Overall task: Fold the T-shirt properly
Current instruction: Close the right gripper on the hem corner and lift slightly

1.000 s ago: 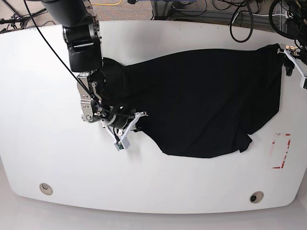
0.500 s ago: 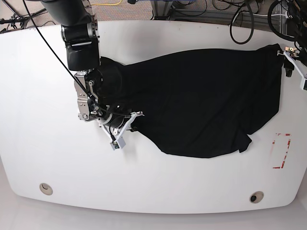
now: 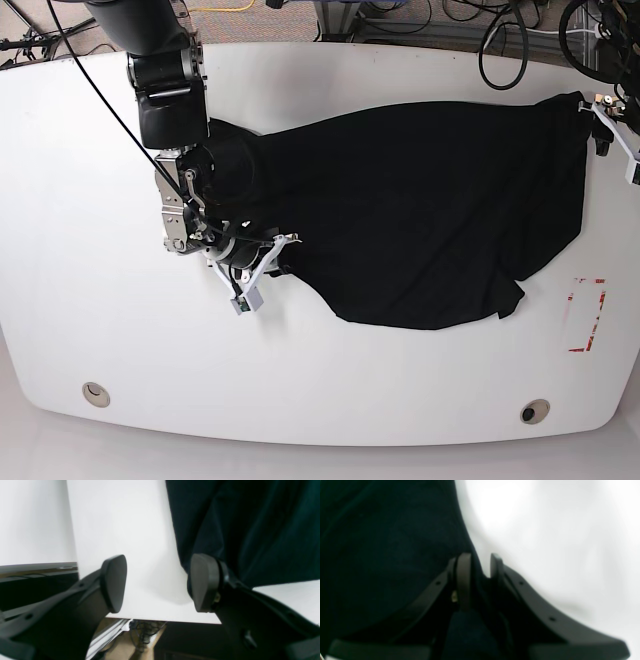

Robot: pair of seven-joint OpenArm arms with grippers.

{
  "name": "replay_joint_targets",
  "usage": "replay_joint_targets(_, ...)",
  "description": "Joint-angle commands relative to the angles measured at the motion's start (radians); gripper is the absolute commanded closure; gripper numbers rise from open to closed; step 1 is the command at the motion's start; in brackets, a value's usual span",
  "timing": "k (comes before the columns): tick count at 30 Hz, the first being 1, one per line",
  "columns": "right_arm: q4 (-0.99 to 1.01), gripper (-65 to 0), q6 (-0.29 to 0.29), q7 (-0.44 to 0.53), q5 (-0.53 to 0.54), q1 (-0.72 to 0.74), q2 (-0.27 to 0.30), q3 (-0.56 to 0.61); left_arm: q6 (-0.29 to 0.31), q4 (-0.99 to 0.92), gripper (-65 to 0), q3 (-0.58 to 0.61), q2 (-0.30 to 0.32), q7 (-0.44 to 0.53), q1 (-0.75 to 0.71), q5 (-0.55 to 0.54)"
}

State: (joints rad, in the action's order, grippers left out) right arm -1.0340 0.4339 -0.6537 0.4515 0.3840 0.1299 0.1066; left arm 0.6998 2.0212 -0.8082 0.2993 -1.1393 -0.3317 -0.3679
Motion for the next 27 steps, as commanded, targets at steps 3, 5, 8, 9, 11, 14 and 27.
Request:
replay_joint_targets(3, -0.014, -8.2, 0.005, 0.028, 0.016, 0.035, 0.004, -0.005, -0.002, -0.011, -37.1, -0.003, 0.015, 0.008, 0.009, 0.0)
replay_joint_targets(5, -0.015, -7.3, 0.005, 0.03, 0.017, 0.034, 0.004, -0.005, -0.002, -0.017, -37.1, -0.003, 0.015, 0.008, 0.01, 0.0)
replay_joint_targets(8, -0.009, -5.4, 0.0, 0.037, 0.003, 0.023, 0.007, -0.004, -0.002, -0.002, -37.1, -0.004, 0.018, 0.01, 0.005, 0.0)
replay_joint_targets(9, -0.012, -5.3, 0.0, 0.037, 0.003, 0.022, 0.008, -0.004, -0.002, -0.003, -37.2, -0.003, 0.018, 0.011, 0.004, -0.001)
replay_joint_targets(11, -0.022, -5.0, 0.0, 0.036, 0.004, 0.019, 0.01, -0.004, -0.002, -0.007, -37.3, -0.002, 0.018, 0.012, 0.005, -0.004)
replay_joint_targets(14, -0.054, -4.7, 0.001, 0.029, 0.006, 0.012, 0.015, -0.003, -0.002, -0.009, -37.4, 0.0, 0.017, 0.013, 0.008, -0.005)
replay_joint_targets(27, -0.559, -2.5, 0.0, -0.17, 0.017, -0.079, 0.118, -0.008, -0.002, 0.015, -36.1, -0.002, 0.008, -0.006, 0.018, 0.009)
